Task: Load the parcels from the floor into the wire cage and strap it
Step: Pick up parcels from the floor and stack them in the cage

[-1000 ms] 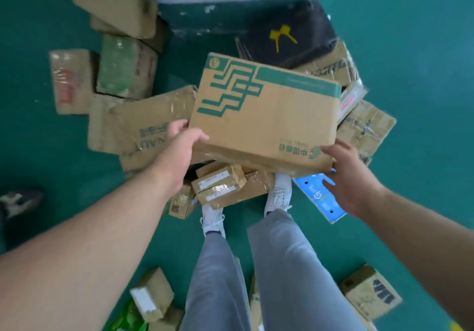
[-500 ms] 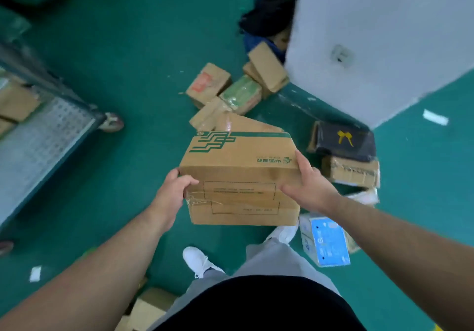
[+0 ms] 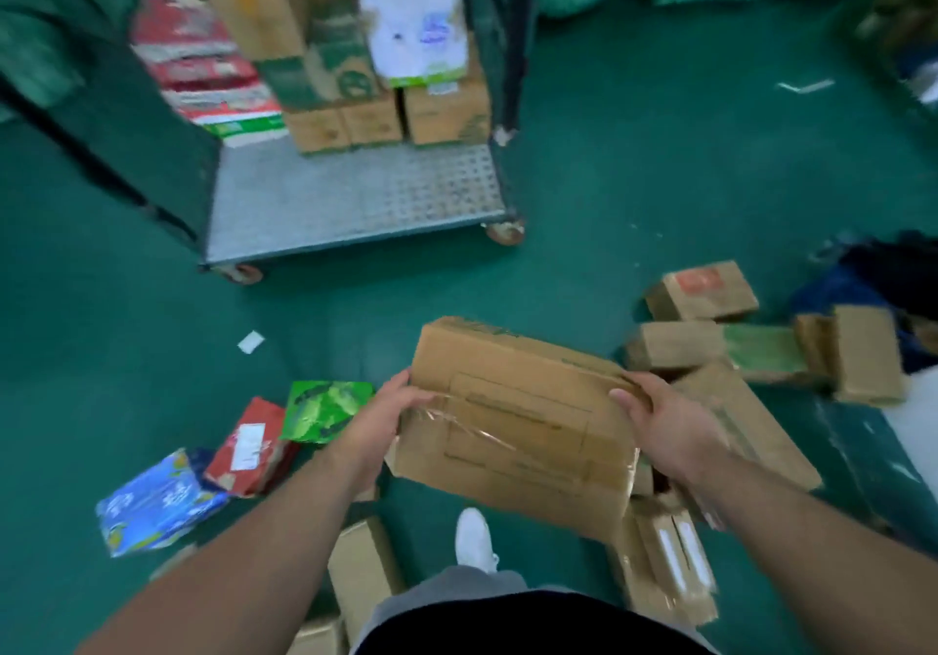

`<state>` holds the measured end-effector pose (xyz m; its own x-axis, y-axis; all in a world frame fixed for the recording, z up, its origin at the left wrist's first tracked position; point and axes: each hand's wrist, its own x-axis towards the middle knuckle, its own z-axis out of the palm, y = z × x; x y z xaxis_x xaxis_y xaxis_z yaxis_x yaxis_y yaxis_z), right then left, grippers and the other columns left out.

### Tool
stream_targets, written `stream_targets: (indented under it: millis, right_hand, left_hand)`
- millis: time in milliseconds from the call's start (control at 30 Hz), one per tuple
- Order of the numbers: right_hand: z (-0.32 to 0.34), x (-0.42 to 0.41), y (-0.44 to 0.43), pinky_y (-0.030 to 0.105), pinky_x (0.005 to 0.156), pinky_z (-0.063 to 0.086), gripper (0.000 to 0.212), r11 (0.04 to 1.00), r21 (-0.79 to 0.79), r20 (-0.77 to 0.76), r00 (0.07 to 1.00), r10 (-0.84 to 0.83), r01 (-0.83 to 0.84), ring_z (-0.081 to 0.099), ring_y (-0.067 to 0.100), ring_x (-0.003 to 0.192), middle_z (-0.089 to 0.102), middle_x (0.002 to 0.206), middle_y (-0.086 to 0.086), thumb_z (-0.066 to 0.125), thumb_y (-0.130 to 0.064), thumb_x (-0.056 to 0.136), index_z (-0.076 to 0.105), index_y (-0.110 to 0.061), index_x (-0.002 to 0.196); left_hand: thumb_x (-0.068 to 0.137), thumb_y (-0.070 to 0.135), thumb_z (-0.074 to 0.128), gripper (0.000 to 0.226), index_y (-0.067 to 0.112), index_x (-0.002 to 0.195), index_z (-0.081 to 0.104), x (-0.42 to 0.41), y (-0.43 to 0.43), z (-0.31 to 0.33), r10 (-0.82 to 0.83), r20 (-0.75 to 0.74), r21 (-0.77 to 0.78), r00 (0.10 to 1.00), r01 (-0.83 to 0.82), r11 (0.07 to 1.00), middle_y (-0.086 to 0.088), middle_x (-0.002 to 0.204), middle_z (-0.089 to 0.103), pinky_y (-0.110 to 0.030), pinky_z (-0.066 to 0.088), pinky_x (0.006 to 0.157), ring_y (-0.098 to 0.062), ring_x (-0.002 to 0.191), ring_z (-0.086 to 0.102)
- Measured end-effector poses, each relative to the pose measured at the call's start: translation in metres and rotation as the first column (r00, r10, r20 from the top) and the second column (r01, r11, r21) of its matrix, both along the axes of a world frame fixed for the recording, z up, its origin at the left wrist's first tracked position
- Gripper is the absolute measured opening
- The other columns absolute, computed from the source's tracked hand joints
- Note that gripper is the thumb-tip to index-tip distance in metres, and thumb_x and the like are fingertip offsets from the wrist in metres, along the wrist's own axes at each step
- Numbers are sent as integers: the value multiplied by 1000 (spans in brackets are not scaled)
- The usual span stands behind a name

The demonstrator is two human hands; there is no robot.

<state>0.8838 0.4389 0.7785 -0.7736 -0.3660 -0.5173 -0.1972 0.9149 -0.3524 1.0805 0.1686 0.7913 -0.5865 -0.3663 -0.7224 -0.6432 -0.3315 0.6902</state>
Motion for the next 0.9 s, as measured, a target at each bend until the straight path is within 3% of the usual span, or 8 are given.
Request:
stream_targets:
  millis: [67, 167, 267, 333, 400, 567, 800, 900]
  right_hand:
    - [0, -6, -47, 35, 87, 53, 54, 998, -43, 22, 999, 48, -47, 66, 24, 105, 68, 122, -3, 36, -66, 101, 48, -36, 144]
    - [0, -19, -100, 40, 86, 55, 50, 992, -103, -9, 997, 78, -78, 65, 20, 92, 65, 107, -9, 38, -65, 100, 50, -35, 138]
    - [2, -42, -139, 42, 91, 54, 48, 985, -134, -44, 994, 100, -105, 64, 20, 93, 68, 115, -5, 41, -63, 101, 50, -35, 139]
    - [1, -62, -157, 42, 92, 53, 47, 983, -144, -62, 993, 103, -111, 63, 22, 96, 69, 121, -3, 42, -62, 101, 50, -36, 140]
    - [0, -83, -172, 42, 90, 54, 46, 981, -160, -62, 993, 103, -112, 65, 20, 95, 69, 117, -5, 43, -61, 101, 51, -36, 139]
    - [-14, -137, -218, 37, 88, 51, 45, 979, -182, 1, 995, 95, -93, 61, 15, 94, 63, 108, -13, 43, -59, 102, 52, -34, 138]
    - [-19, -254, -301, 35, 84, 45, 46, 968, -244, 68, 995, 70, -52, 55, 14, 99, 61, 110, -12, 41, -59, 103, 56, -28, 133]
    - [-9, -298, -343, 35, 84, 47, 46, 966, -256, 125, 991, 57, -24, 57, 17, 101, 63, 116, -7, 44, -60, 102, 56, -27, 133]
  left_hand:
    - [93, 18, 57, 37, 30, 128, 61, 12, -38, 11, 105, -53, 15, 993, -104, 994, 7, 111, 77, -23, 52, 64, 0, 78, 71]
    - [101, 16, 52, 38, 42, 128, 52, 16, -73, 17, 197, -54, 25, 979, -196, 980, 13, 98, 72, -23, 51, 55, -5, 76, 68]
    - [93, 35, 61, 57, 35, 147, 45, 19, -95, 18, 323, 25, 35, 946, -324, 945, 2, 126, 61, -34, 46, 73, -22, 102, 59]
    - [85, 47, 61, 56, 23, 136, 61, 15, -109, 13, 373, 57, 39, 926, -375, 926, -3, 137, 61, -42, 47, 87, -28, 112, 58]
    - [92, 44, 58, 37, 28, 123, 70, 3, -124, 8, 393, 71, 64, 917, -397, 915, -1, 137, 61, -46, 45, 94, -29, 116, 55]
    - [100, 37, 53, 26, 37, 123, 65, -69, -168, 14, 364, 76, 194, 928, -371, 908, -1, 124, 59, -49, 49, 93, -29, 110, 57]
    - [95, 32, 61, 20, 17, 107, 69, -200, -256, 11, 509, 63, -117, 859, -500, 858, -7, 109, 71, -40, 49, 90, -22, 96, 63]
    - [96, 32, 62, 24, 27, 119, 63, -245, -295, 21, 501, 44, -131, 865, -492, 861, -2, 118, 65, -49, 49, 96, -24, 107, 60]
